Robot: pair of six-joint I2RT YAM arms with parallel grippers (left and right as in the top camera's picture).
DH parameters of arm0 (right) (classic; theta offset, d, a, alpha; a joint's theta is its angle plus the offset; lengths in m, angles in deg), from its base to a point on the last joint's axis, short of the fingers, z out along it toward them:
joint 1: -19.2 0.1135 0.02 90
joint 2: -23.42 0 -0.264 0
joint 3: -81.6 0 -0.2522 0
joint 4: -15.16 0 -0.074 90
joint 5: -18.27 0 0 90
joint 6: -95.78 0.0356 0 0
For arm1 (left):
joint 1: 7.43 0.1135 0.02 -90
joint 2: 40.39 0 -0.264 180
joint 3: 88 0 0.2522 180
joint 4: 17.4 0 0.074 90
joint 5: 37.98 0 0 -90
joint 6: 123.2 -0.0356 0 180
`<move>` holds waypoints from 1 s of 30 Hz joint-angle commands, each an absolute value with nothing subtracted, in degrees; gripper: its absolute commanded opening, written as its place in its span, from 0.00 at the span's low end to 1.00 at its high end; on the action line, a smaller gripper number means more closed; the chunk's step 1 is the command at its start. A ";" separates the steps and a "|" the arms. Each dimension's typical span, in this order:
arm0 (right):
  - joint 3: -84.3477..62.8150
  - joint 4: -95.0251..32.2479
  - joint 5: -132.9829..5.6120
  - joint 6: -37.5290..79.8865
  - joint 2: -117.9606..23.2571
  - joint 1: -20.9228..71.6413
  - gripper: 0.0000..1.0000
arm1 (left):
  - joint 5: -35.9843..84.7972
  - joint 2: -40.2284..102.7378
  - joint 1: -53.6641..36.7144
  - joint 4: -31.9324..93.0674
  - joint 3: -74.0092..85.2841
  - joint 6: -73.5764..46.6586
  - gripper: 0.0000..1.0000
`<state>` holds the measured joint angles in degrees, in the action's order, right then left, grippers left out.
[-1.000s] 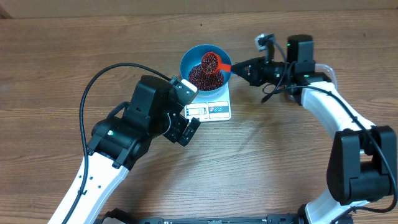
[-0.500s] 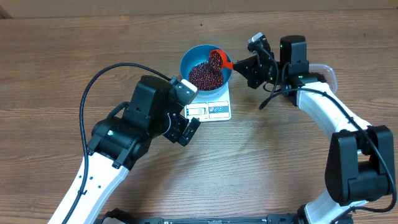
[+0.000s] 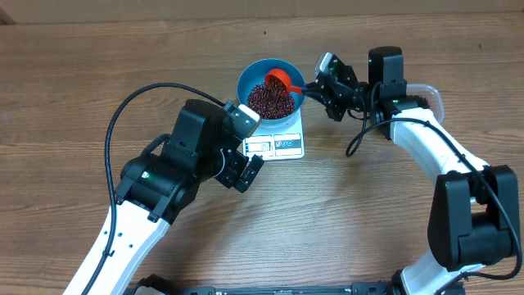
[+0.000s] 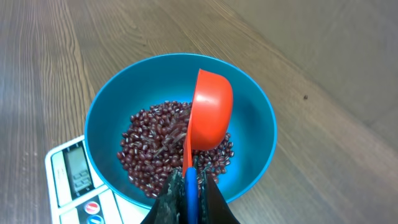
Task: Scoop item into bowl and weigh 150g on scale
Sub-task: 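Tilt the scoop with the right gripper to pour beans into the bowl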
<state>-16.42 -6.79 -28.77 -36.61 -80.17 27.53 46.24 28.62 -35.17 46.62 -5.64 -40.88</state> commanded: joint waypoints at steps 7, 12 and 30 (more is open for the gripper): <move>-15.96 -6.37 -27.46 -51.78 -80.59 27.49 0.04 | 46.22 28.71 -34.98 46.71 -5.62 -41.97 1.00; -15.94 -6.20 -27.35 -51.76 -80.50 27.49 0.04 | 46.22 28.71 -34.98 46.73 -5.62 -41.97 0.99; -15.94 -13.87 -26.67 -51.06 -66.97 27.25 0.04 | 46.22 28.71 -34.98 46.73 -5.62 -41.97 1.00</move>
